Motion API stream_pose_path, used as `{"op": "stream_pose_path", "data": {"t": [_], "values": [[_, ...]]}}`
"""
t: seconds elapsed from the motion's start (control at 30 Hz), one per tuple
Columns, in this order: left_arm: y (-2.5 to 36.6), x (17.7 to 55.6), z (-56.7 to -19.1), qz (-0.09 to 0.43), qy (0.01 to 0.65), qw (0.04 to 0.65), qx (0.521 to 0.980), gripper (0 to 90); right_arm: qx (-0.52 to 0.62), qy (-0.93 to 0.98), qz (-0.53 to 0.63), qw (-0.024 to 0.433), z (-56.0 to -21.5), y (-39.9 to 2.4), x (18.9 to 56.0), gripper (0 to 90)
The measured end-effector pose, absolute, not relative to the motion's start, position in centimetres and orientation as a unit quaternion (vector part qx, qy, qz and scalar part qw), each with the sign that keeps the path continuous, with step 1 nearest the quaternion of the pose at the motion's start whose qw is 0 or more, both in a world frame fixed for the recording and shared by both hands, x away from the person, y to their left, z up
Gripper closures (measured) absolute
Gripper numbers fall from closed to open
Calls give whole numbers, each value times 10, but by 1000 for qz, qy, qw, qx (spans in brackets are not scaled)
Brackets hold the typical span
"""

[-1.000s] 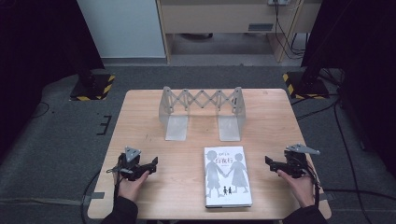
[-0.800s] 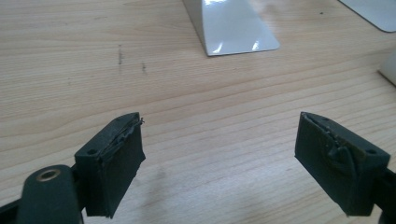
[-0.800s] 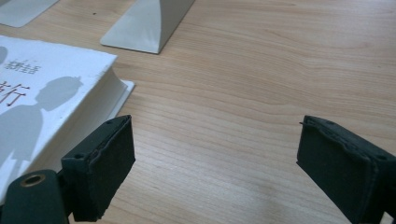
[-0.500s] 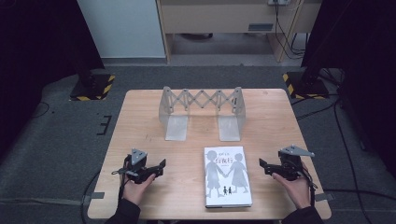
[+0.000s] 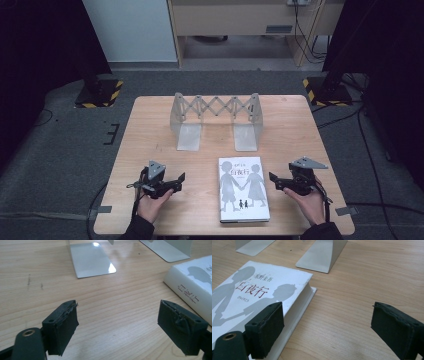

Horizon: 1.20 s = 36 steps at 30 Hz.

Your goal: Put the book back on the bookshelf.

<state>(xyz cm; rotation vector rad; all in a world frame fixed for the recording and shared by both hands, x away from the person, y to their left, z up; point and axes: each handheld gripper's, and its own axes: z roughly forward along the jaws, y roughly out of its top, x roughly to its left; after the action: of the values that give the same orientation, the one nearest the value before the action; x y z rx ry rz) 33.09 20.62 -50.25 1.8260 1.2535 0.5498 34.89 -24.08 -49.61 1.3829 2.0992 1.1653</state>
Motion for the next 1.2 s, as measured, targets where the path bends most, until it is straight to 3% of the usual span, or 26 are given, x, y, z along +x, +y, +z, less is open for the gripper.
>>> {"op": "stream_pose_path", "data": {"t": [0.43,0.63,1.2], "values": [[172,322,-501,210,469,432,741,162,459,753,433,184,-496,-224,342,249],[155,322,-502,198,459,442,744,167,448,757,440,182,-497,-217,339,265],[110,322,-505,162,432,443,768,222,462,763,441,100,-512,-205,337,244]]}}
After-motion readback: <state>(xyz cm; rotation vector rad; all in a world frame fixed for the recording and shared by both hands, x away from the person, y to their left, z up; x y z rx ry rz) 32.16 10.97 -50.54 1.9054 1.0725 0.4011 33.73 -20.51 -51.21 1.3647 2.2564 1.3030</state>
